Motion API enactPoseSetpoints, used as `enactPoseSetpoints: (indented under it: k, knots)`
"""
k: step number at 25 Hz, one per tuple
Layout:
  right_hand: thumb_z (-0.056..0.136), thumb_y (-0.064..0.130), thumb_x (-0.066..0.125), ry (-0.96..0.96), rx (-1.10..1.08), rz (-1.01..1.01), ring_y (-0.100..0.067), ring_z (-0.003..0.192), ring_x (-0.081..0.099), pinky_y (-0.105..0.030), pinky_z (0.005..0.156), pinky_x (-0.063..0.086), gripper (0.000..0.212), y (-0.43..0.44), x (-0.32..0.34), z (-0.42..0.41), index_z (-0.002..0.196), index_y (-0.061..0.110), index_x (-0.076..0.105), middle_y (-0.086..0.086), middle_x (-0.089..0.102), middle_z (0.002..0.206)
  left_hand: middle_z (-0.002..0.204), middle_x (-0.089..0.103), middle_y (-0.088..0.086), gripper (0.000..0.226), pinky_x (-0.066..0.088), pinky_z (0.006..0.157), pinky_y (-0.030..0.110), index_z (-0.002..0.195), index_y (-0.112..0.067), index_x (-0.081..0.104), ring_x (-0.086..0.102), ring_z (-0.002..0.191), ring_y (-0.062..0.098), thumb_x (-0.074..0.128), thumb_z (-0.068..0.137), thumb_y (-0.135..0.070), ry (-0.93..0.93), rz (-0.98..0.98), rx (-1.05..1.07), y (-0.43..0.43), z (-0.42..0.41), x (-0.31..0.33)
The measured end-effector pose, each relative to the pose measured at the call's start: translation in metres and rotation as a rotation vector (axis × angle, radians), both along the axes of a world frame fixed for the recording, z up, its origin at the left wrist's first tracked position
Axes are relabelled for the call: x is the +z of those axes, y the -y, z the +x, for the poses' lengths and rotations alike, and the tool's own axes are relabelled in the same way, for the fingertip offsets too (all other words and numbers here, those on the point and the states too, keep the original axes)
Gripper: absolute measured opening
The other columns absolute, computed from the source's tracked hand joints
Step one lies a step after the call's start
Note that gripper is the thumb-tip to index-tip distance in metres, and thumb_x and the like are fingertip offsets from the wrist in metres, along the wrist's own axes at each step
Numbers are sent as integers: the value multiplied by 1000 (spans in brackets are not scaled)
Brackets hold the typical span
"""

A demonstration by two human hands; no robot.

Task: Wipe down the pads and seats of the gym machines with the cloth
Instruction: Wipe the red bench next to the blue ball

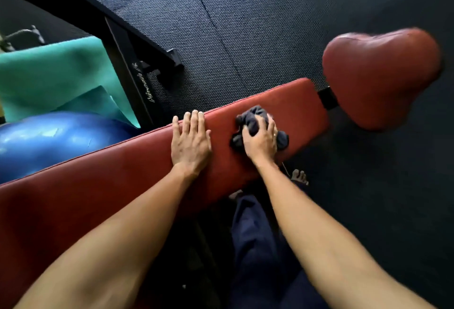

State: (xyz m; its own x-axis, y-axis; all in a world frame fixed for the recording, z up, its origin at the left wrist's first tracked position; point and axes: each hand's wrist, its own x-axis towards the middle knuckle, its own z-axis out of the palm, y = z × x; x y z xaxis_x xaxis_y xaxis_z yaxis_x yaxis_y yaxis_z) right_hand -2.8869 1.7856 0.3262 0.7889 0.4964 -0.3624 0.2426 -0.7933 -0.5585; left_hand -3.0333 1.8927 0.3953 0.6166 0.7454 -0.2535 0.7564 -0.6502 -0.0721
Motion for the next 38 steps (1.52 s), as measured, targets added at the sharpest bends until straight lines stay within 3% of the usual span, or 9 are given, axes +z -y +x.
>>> enactPoseSetpoints:
  k: [3,9,16,22,25,28,31,33,38]
  knots:
    - [83,44,64,-4,-107,22,-42,139,39,-48,119,28,51,-37,4,2,127,19,64,-15,47,148,151,47,15,62,18,120,57,147,-3,43,40,142,33,26,99,-37,14,19,-1,-1,1,-3]
    - [86,52,58,53,208,172,-32,147,32,-40,120,28,54,59,30,-74,135,31,58,-3,38,157,154,43,14,57,18,122,54,149,-4,41,36,144,34,28,102,-33,45,29,-132,2,-7,-4]
    - [80,43,63,-41,-342,-59,-44,134,39,-49,114,31,45,23,2,-8,121,24,65,-18,39,145,153,41,19,65,14,123,53,146,2,42,33,146,34,23,92,-28,-12,-56,-134,10,7,1]
    - [85,35,61,10,60,153,-47,147,23,-53,122,23,64,61,25,-69,147,28,50,-21,34,157,136,53,24,58,27,118,53,133,3,51,48,128,40,32,87,-26,54,-107,-54,7,60,-16]
    - [87,34,57,-6,-121,164,-46,145,29,-53,119,29,61,84,3,-64,147,23,48,-22,31,155,127,59,20,47,29,115,50,133,0,53,52,120,38,44,92,-23,57,-102,-4,2,84,-33]
    - [87,27,64,-38,-540,118,-48,136,40,-52,114,35,60,60,-35,-15,144,19,50,-26,33,151,126,60,17,49,28,113,47,137,-4,51,53,119,36,40,96,-28,47,-70,25,-1,92,-50]
    - [91,28,67,-201,-831,19,-46,129,48,-48,107,42,62,47,-42,27,148,27,45,-21,25,157,134,57,16,54,26,114,48,143,-4,46,49,123,35,36,98,-34,27,-46,21,1,90,-54]
    - [90,31,66,-195,-860,36,-45,125,51,-47,102,46,62,46,-29,18,148,29,45,-20,27,156,136,55,15,56,26,114,50,145,-4,44,48,124,35,35,99,-35,6,-38,29,3,92,-53]
    - [81,32,63,-77,-584,157,-45,131,45,-48,110,41,66,62,-12,-53,144,19,49,-24,34,150,136,55,14,56,29,112,51,146,-7,43,49,123,35,35,99,-36,-25,-36,50,6,93,-50]
